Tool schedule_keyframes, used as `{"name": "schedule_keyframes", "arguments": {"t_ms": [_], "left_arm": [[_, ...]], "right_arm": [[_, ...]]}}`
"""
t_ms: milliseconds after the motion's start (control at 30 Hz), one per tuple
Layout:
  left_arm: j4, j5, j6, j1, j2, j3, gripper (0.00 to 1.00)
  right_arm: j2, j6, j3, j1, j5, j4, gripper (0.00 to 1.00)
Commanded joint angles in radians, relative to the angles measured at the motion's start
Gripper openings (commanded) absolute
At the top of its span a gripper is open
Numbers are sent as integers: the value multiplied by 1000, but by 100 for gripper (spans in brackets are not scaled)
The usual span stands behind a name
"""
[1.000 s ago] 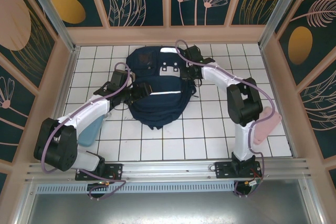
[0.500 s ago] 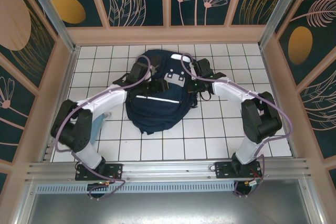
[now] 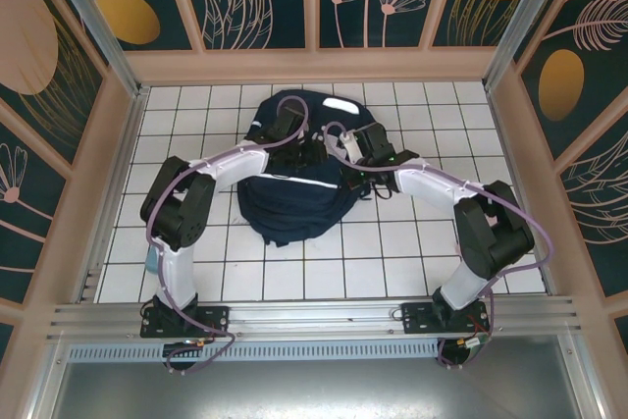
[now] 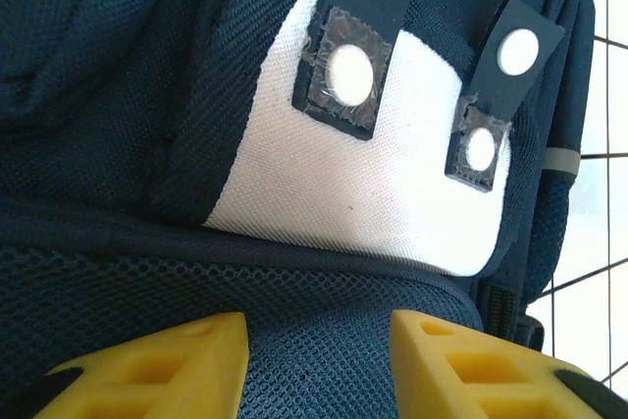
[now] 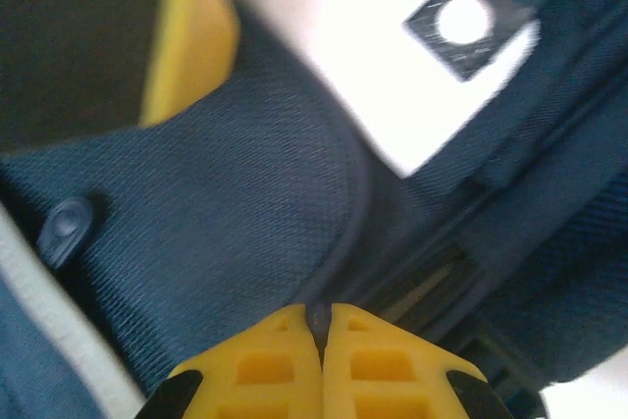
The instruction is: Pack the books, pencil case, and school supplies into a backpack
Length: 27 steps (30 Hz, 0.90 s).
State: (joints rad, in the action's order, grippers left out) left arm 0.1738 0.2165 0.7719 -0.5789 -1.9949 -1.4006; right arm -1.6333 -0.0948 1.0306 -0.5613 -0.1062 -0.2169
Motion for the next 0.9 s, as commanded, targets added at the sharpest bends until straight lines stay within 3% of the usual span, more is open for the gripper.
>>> {"name": "schedule_keyframes", "arguments": {"t_ms": [0,300,467,733,867], "left_arm": [[8,-49,14,3,-89,-31,43],[16,-36,14,2,-119,-56,42],[27,-27,-2,4,-83,-81,44],[116,-16,-87,6,11,-114,53],[173,-46,-159,18,103,-60,62]], "right_arm": [[60,-71,-30,-73,-127,-55,0],[235,6,-176,-126,-324,72,0],[316,62,-235,-111,-302,165,0],[301,102,-268,-112,-264,223,0],[345,176,-301,-38,-196,300,0]]}}
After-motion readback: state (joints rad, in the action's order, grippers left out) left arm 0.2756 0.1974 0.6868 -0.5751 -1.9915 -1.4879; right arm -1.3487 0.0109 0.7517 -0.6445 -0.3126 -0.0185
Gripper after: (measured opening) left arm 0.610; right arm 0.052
